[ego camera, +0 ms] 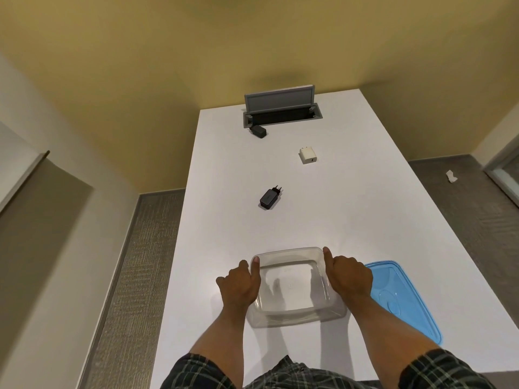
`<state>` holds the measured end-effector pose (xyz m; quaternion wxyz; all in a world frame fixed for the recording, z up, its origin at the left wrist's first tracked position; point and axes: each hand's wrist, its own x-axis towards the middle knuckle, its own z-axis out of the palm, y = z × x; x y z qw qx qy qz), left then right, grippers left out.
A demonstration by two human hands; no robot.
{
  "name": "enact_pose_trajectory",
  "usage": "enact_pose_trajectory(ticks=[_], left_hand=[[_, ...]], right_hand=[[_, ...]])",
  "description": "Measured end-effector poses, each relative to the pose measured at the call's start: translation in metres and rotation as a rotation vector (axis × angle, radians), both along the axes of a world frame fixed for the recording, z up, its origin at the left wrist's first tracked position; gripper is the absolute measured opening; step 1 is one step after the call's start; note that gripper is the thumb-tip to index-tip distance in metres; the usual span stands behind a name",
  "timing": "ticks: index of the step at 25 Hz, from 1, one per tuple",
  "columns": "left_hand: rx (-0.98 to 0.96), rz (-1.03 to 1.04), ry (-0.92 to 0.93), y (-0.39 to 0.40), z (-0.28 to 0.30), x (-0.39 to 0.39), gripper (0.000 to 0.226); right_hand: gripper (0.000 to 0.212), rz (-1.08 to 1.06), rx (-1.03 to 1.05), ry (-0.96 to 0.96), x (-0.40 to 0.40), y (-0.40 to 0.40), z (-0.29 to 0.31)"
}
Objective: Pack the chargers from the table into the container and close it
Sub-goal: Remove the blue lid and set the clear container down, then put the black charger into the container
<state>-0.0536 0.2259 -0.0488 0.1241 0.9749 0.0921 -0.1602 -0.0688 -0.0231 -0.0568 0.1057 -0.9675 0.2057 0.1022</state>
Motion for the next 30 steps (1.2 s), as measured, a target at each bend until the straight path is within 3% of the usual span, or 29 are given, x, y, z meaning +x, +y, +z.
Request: enact_pose_trajectory(ticks=[8,12,13,18,30], left_hand=[[-0.062,-0.161,-0.192,-0.011,-0.003,0.095,0.051],[-0.082,-0.277,-0.207,-0.022,-0.008,0.137,0.060],[-0.075,-0.307,-0.168,-0.030,-0.024,0.175,0.058],[-0.024,-0.411,-0.133,-0.047,-0.013,0.197,0.049],[0.013,-0.437,-0.024,-0.055,-0.015,0.211,0.077]], right_hand=[[0.063,-0.101,-0.073,-0.068,0.081,-0.001,0.003],[0.044,0.017,-0.047,-0.124,0.121,0.003,-0.002],[0.041,0.017,-0.033,-0.109,0.154,0.000,-0.020],[0.024,0.179,-0.013,-0.162,0.179,-0.001,-0.015],[0.063,0.220,0.146,-0.080,0.189,-0.010,-0.038]])
